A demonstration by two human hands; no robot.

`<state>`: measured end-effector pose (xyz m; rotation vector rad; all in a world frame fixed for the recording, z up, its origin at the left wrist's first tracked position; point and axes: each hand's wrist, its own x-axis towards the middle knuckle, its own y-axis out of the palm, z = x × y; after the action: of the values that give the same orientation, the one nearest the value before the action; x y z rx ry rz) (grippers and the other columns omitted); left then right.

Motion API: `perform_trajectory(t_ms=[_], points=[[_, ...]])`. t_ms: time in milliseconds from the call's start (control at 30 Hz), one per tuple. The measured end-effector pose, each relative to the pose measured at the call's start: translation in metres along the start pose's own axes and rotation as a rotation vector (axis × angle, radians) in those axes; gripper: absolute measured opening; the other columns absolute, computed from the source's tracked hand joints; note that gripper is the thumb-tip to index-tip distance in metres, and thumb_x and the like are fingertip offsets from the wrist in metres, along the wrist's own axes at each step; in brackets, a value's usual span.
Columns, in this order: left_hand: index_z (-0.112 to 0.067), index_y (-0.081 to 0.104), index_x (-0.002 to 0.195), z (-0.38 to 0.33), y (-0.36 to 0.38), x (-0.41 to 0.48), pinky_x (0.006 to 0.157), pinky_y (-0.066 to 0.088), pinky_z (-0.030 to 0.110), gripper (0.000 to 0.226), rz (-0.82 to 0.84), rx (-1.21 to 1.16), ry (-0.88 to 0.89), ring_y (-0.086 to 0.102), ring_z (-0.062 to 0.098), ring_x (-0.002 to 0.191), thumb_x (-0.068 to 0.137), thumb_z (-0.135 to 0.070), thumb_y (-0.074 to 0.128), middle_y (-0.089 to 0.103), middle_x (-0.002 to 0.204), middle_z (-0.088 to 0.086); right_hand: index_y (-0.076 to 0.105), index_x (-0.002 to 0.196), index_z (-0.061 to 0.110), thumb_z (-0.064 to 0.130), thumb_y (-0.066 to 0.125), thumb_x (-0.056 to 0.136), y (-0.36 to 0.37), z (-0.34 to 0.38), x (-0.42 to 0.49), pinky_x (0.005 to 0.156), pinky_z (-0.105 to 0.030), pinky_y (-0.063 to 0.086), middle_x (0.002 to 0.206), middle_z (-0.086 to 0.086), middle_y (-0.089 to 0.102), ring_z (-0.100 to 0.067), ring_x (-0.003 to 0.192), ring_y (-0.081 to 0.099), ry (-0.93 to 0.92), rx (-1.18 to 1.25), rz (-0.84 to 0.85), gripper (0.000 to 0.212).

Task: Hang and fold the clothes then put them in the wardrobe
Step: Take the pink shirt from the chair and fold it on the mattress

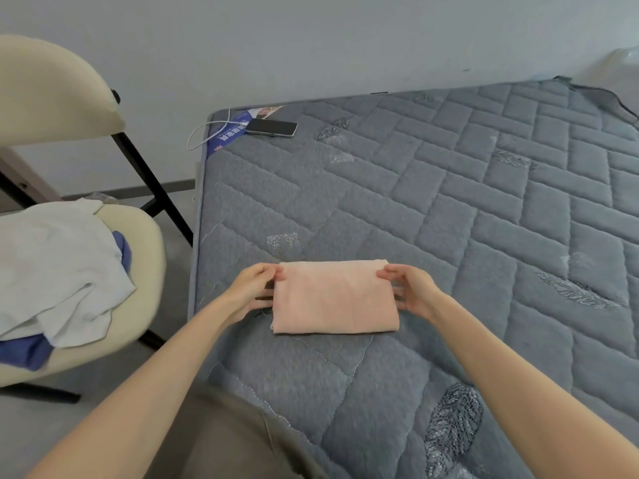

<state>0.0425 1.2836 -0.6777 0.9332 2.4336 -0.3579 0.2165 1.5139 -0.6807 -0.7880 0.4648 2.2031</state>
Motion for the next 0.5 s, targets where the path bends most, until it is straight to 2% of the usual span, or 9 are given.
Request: perform_trajectory(t_ms=[67, 133, 200, 267, 400, 500], points=[[-0.019, 0.053, 0.116, 0.005, 0.011, 0.001, 0.083, 0.051, 0.035, 0.02, -0.104, 0.06, 0.018, 0.056, 0.022, 0.101, 0.097, -0.023, 0.051, 0.051, 0.123, 0.006, 0.051, 0.091, 0.015, 0.008, 0.055, 0.087, 0.013, -0.006, -0.003, 0.058, -0.027, 0.04, 0.084, -0.004, 0.054, -0.018, 0.069, 0.05, -0.133, -0.171, -0.12, 0.009], [-0.021, 0.049, 0.124, 0.012, 0.024, 0.003, 0.091, 0.047, 0.033, 0.034, -0.245, 0.155, 0.071, 0.052, 0.019, 0.103, 0.092, -0.024, 0.058, 0.042, 0.124, 0.006, 0.042, 0.107, 0.017, 0.013, 0.058, 0.089, 0.025, -0.016, -0.002, 0.071, -0.029, 0.04, 0.097, -0.002, 0.046, -0.017, 0.082, 0.049, -0.317, -0.395, -0.202, 0.025], [-0.017, 0.05, 0.125, 0.017, 0.034, 0.003, 0.09, 0.043, 0.028, 0.038, -0.365, 0.141, 0.118, 0.05, 0.016, 0.098, 0.089, -0.02, 0.061, 0.046, 0.123, 0.007, 0.038, 0.118, 0.018, 0.011, 0.055, 0.091, 0.033, -0.027, -0.003, 0.079, -0.028, 0.034, 0.109, 0.0, 0.036, -0.013, 0.088, 0.044, -0.464, -0.539, -0.243, 0.033], [-0.01, 0.052, 0.122, 0.022, 0.04, 0.005, 0.089, 0.044, 0.03, 0.035, -0.423, 0.074, 0.149, 0.053, 0.017, 0.101, 0.089, -0.013, 0.061, 0.056, 0.123, 0.01, 0.039, 0.12, 0.017, 0.006, 0.046, 0.093, 0.034, -0.037, -0.001, 0.08, -0.027, 0.033, 0.112, 0.0, 0.032, -0.01, 0.086, 0.041, -0.573, -0.586, -0.258, 0.029], [-0.004, 0.054, 0.122, 0.026, 0.045, 0.011, 0.087, 0.041, 0.025, 0.033, -0.478, 0.03, 0.172, 0.054, 0.017, 0.103, 0.09, -0.004, 0.057, 0.059, 0.123, 0.011, 0.049, 0.108, 0.016, 0.004, 0.036, 0.097, 0.03, -0.051, 0.005, 0.086, -0.026, 0.036, 0.113, 0.003, 0.032, -0.013, 0.097, 0.044, -0.683, -0.647, -0.245, 0.021], [-0.004, 0.047, 0.129, 0.021, 0.046, 0.018, 0.097, 0.04, 0.033, 0.037, -0.455, -0.002, 0.068, 0.051, 0.027, 0.117, 0.092, -0.004, 0.053, 0.053, 0.13, 0.016, 0.053, 0.113, 0.012, 0.001, 0.034, 0.097, 0.033, -0.052, 0.009, 0.087, -0.025, 0.032, 0.118, 0.0, 0.037, -0.021, 0.109, 0.044, -0.675, -0.771, -0.294, 0.027]])
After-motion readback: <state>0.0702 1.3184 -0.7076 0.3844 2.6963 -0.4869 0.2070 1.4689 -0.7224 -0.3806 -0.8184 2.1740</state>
